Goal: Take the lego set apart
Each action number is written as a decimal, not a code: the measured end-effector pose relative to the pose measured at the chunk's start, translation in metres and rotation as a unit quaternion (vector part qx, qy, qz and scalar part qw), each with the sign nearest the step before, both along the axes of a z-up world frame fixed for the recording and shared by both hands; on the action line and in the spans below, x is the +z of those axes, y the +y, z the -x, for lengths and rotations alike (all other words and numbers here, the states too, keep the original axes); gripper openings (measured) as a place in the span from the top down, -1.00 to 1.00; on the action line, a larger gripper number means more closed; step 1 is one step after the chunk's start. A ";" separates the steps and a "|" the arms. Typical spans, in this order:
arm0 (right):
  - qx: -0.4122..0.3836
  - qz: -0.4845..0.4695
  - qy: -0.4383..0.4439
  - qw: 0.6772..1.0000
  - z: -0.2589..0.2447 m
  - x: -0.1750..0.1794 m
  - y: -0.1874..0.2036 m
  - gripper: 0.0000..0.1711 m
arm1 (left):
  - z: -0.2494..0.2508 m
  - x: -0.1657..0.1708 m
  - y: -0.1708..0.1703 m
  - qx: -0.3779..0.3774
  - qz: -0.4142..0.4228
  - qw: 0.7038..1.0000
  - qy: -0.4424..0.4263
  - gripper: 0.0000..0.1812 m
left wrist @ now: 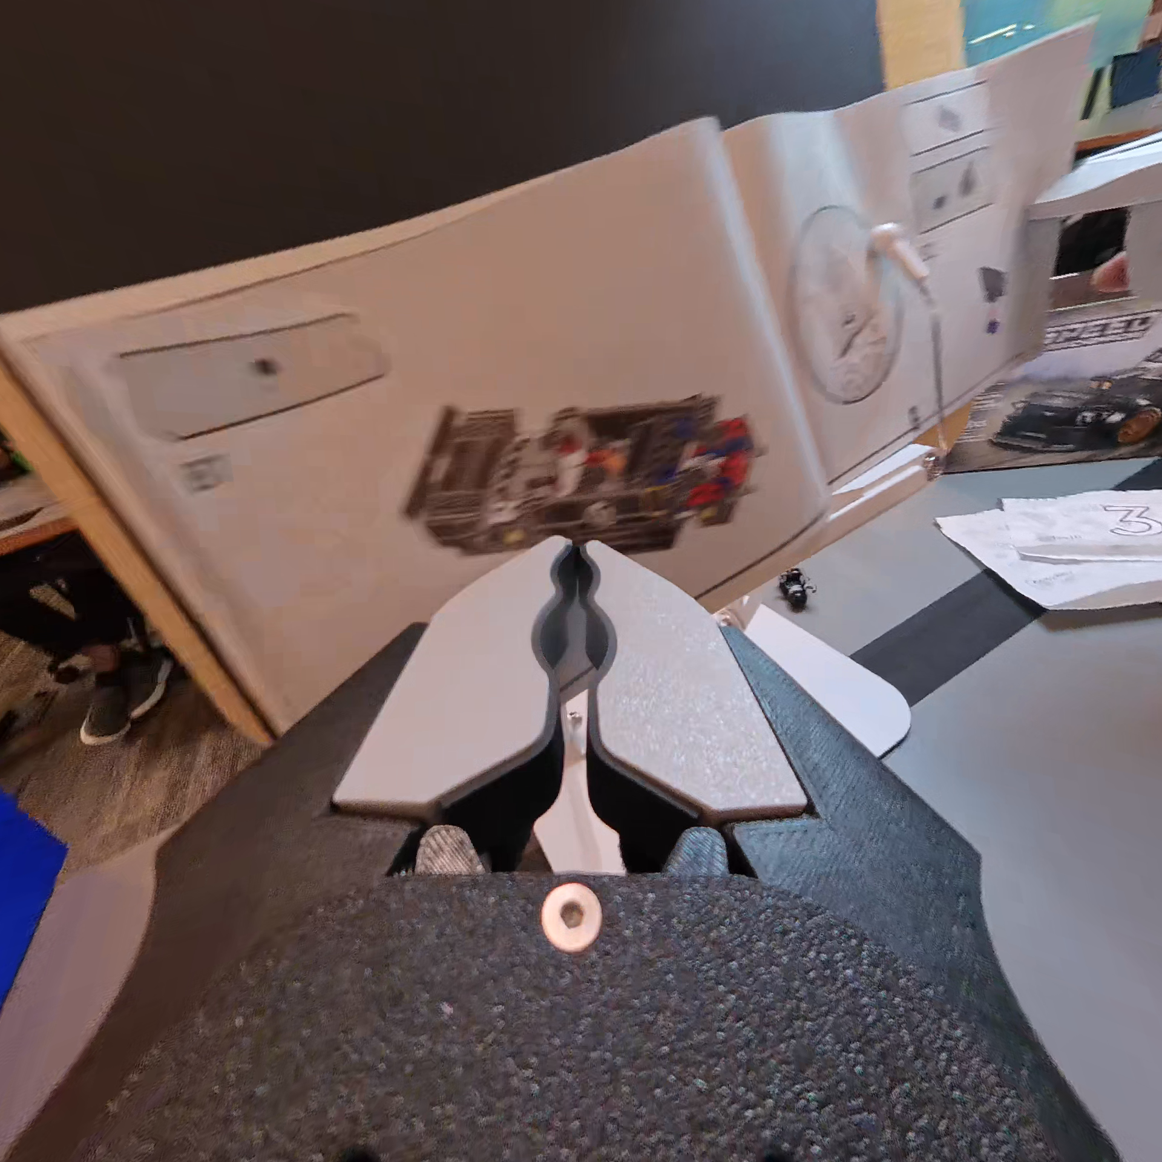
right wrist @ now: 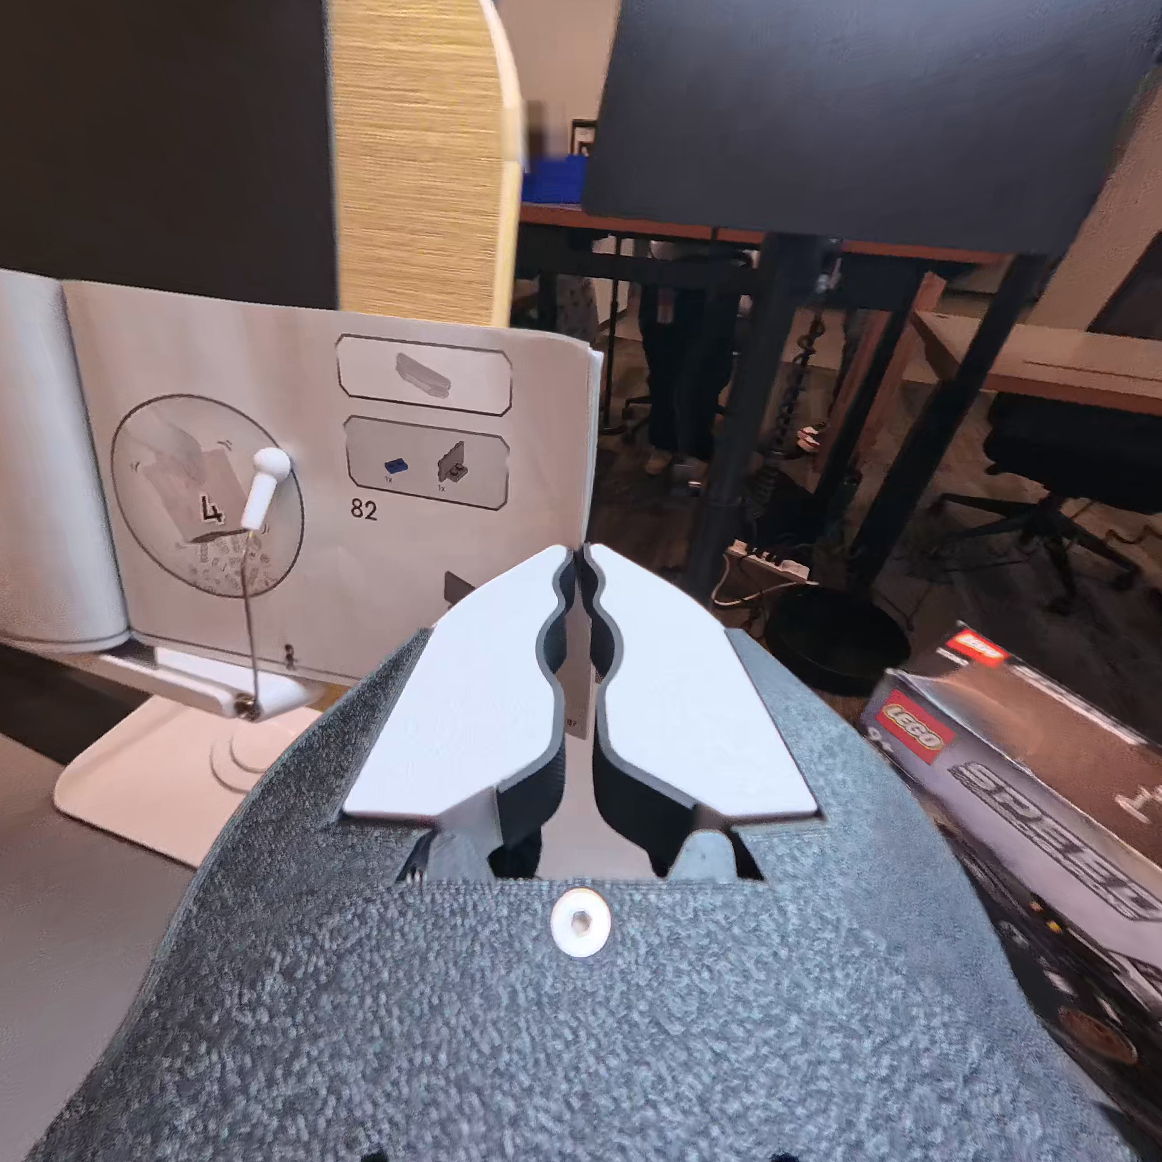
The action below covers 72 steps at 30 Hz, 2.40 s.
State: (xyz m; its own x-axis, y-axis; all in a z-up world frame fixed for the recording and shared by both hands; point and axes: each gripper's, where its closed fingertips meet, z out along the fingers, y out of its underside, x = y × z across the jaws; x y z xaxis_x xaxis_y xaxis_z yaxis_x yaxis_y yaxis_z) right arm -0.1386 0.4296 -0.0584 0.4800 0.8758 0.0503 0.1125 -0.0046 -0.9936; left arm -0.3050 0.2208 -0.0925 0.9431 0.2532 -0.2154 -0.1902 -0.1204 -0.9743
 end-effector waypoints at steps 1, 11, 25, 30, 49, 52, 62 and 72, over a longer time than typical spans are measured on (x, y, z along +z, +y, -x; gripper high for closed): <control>-0.003 0.001 0.000 1.000 -0.002 -0.001 0.002 0.98 | 0.003 -0.001 -0.003 0.002 -0.003 1.000 -0.007 1.00; -0.020 -0.027 -0.004 0.999 -0.016 0.002 -0.001 0.71 | 0.024 0.006 -0.004 0.046 -0.004 0.998 0.037 1.00; 0.170 -0.227 -0.225 0.932 0.113 -0.044 -0.164 0.88 | 0.037 0.012 -0.008 0.084 0.000 0.995 0.052 1.00; 0.150 -0.222 -0.268 0.925 0.131 -0.054 -0.167 1.00 | 0.039 0.004 -0.025 0.093 0.008 0.996 0.012 1.00; 0.193 -0.129 -0.127 0.964 0.020 -0.031 -0.183 0.83 | -0.022 -0.015 -0.032 0.001 0.001 0.999 -0.047 1.00; 0.201 -0.110 -0.126 0.965 -0.028 -0.043 -0.178 0.77 | -0.060 -0.027 -0.035 -0.069 0.028 0.996 -0.045 1.00; 0.330 -0.067 -0.266 0.903 -0.166 -0.155 -0.228 0.66 | -0.243 -0.137 -0.058 -0.352 0.241 0.897 -0.120 0.21; 0.345 -0.100 -0.281 0.890 -0.150 -0.194 -0.239 0.67 | -0.285 -0.186 -0.017 -0.336 0.323 0.884 -0.044 -0.03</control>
State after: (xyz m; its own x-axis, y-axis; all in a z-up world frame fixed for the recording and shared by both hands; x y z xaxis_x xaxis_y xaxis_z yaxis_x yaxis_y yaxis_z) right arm 0.0116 0.1902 -0.2524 -0.3183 0.8989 0.3009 0.4998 0.4289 -0.7525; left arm -0.0199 0.2034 -0.2789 0.8541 -0.5193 -0.0294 -0.3577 -0.5455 -0.7580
